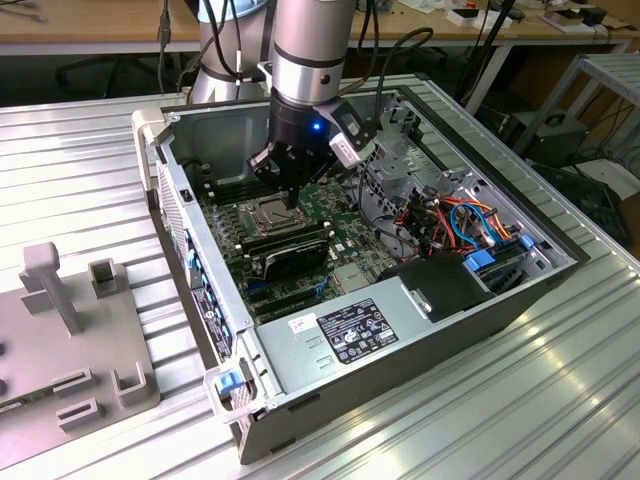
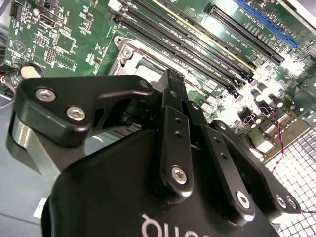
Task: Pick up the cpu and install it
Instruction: 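Install the second cpu locking lever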
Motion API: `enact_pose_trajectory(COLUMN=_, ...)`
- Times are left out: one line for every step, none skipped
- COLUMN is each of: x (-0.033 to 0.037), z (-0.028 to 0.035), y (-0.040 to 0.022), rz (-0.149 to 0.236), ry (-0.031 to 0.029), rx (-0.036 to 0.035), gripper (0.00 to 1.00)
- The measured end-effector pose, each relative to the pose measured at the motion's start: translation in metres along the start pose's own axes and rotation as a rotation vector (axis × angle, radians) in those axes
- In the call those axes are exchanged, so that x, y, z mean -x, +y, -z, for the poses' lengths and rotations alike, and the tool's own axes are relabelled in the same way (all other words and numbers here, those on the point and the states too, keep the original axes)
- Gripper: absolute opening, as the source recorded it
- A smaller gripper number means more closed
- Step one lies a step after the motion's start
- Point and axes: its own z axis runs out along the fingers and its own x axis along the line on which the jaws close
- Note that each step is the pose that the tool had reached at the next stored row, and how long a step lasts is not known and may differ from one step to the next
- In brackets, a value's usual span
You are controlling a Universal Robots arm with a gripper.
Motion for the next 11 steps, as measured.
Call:
enact_pose_trajectory(x=-0.0005, z=-0.0001, y=0.0, rz=0.0, ry=0.0, rx=-0.0001, gripper=0.11)
enact_pose_trajectory(x=-0.0007, z=-0.0003, y=-0.0001, rz=0.0, ry=0.0, rx=0.0, gripper=0.11)
enact_pose_trajectory(x=-0.001, z=-0.0006, y=-0.0002, rz=0.0, ry=0.0, rx=0.0, gripper=0.11)
enact_pose_trajectory(x=-0.0014, z=-0.0014, y=-0.0001, rz=0.0, ry=0.0, rx=-0.0001, gripper=0.11)
enact_pose_trajectory(x=-0.0015, z=-0.0019, y=-0.0001, rz=0.0, ry=0.0, rx=0.0, gripper=0.11)
enact_pose_trajectory(x=-0.0016, z=-0.0021, y=-0.0001, rz=0.0, ry=0.0, rx=-0.0001, gripper=0.11)
enact_pose_trajectory(x=-0.0017, z=-0.0022, y=-0.0001, rz=0.0, ry=0.0001, rx=-0.0003, gripper=0.11)
enact_pose_trajectory(x=-0.0017, z=-0.0028, y=-0.0001, rz=0.0, ry=0.0, rx=0.0, gripper=0.11)
enact_pose_trajectory(x=-0.0017, z=-0.003, y=-0.0001, rz=0.0, ry=0.0, rx=0.0, gripper=0.11)
enact_pose_trajectory(x=-0.0017, z=-0.003, y=0.0, rz=0.0, ry=-0.0001, rx=0.0, gripper=0.11)
enact_pose_trajectory(x=-0.0017, z=-0.003, y=-0.0001, rz=0.0, ry=0.0, rx=-0.0001, gripper=0.11)
